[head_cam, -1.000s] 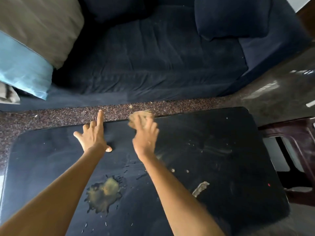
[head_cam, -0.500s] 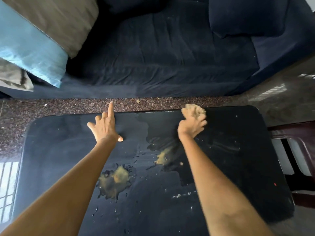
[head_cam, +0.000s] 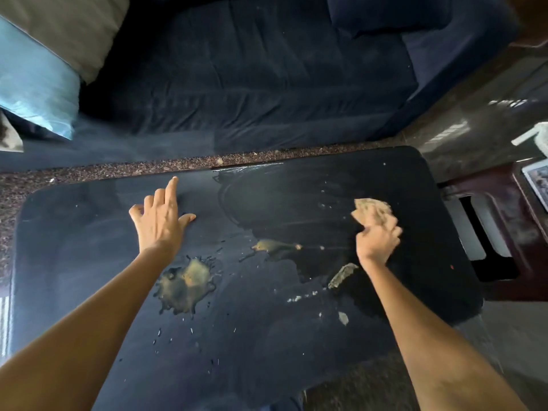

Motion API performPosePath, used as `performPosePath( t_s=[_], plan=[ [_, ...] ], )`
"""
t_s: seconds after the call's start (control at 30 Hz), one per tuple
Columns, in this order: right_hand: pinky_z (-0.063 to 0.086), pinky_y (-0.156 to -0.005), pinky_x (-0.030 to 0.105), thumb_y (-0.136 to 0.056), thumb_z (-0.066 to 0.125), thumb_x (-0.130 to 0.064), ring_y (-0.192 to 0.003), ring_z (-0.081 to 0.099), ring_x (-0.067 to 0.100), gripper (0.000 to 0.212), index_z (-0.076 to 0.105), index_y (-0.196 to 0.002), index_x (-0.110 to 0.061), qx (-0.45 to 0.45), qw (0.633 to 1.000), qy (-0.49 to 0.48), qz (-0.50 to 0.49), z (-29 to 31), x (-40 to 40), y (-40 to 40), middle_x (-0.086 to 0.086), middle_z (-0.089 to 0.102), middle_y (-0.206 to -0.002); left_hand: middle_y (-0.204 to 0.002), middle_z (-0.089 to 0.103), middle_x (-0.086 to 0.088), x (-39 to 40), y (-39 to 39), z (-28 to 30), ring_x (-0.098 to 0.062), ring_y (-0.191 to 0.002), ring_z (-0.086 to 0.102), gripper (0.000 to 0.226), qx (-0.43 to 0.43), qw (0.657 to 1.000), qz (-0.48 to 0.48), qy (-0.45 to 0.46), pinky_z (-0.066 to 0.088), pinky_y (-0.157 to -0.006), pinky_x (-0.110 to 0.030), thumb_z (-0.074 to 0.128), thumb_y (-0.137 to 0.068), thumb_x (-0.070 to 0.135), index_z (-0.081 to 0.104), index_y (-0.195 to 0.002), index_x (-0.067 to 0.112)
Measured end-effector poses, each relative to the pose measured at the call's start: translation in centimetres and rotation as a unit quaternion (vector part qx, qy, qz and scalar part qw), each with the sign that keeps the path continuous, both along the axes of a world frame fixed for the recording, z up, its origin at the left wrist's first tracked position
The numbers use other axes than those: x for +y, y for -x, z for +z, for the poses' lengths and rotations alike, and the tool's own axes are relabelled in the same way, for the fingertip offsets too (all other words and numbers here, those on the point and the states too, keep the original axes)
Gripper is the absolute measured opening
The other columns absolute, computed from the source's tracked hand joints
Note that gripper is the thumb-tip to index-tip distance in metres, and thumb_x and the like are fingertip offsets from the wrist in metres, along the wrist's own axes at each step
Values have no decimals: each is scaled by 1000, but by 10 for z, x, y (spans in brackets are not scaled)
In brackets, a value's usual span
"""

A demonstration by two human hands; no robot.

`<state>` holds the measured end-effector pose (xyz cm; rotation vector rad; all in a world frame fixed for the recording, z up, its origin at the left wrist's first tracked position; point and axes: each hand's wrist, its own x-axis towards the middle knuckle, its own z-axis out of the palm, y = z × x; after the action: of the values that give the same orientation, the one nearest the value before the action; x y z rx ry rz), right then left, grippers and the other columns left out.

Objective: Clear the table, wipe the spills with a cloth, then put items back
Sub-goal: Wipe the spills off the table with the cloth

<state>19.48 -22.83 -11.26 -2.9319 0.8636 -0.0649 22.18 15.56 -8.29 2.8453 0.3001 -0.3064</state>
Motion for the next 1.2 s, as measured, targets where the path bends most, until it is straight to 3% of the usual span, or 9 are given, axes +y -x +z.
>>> performPosePath(
  t_s=[0.17, 0.3, 0.5, 0.57, 0.7, 0.8, 0.93, 1.07, 1.2],
  plan=[
    [37, -89, 46, -82, 53, -8, -109, 40, 39, 52, 47, -133, -9, -11, 985, -63, -160, 3, 67, -7, 19, 39, -130, -130, 49, -15, -7, 24, -2, -34, -119, 42, 61, -2, 1000, 3, 25, 26, -100, -46, 50, -94, 31, 23, -147, 14],
    [40, -65, 38, -60, 62, -7, -82, 48, 33, 62, 58, -119, -25, -54, 988, -87, 112, -2, 184, 34, 15, 53, -108, -131, 49, -14, -16, 42, 1, -33, -120, 41, 60, 16, 1000, 9, 25, 26, -100, -45, 48, -95, 30, 23, -147, 15],
    [46, -69, 38, -56, 68, -1, -86, 52, 27, 73, 58, -123, -29, -23, 900, -81, 428, -4, 185, 69, 6, 53, -121, -130, 52, -12, -27, 69, 7, -32, -119, 43, 57, 27, 999, -5, 18, 26, -100, -45, 48, -95, 28, 25, -146, 16],
    [44, -68, 38, -57, 62, 3, -84, 52, 30, 75, 56, -123, -33, -17, 914, -67, 400, 0, 145, 68, 5, 54, -121, -130, 53, -11, -30, 76, 9, -31, -118, 43, 58, 31, 999, -13, 14, 26, -101, -44, 48, -95, 28, 24, -146, 16],
    [45, -77, 44, -72, 56, 2, -95, 48, 37, 66, 53, -130, -31, -21, 992, -82, 96, 2, 72, 70, 14, 48, -127, -131, 52, -11, -40, 91, 12, -31, -119, 42, 58, 35, 999, -6, 20, 25, -102, -45, 48, -95, 27, 24, -146, 15],
    [39, -87, 46, -79, 54, -3, -106, 42, 38, 63, 46, -136, -29, -6, 993, -111, -46, 4, 77, 68, 16, 40, -134, -131, 51, -11, -55, 105, 13, -31, -121, 41, 58, 44, 999, 0, 26, 25, -102, -45, 48, -96, 26, 23, -146, 15],
    [44, -75, 43, -60, 65, -1, -89, 51, 36, 69, 57, -125, -25, -30, 983, -103, 151, 3, 120, 108, 15, 53, -121, -130, 52, -12, -82, 118, 15, -32, -120, 42, 57, 49, 998, -16, 19, 27, -101, -45, 48, -95, 26, 24, -146, 14],
    [47, -72, 39, -61, 62, 3, -91, 54, 30, 76, 51, -129, -28, -27, 915, -61, 398, -7, 79, 159, 9, 54, -124, -133, 49, -11, -105, 128, 20, -31, -124, 40, 58, 54, 998, -31, 19, 26, -102, -46, 46, -96, 27, 22, -147, 15],
    [51, -67, 44, -59, 65, 10, -84, 53, 35, 71, 57, -119, -27, -61, 979, -64, 184, -6, 4, 175, 14, 55, -117, -136, 47, -12, -126, 139, 26, -32, -126, 38, 57, 61, 997, -42, 23, 25, -103, -47, 47, -96, 26, 23, -147, 14]
  ],
)
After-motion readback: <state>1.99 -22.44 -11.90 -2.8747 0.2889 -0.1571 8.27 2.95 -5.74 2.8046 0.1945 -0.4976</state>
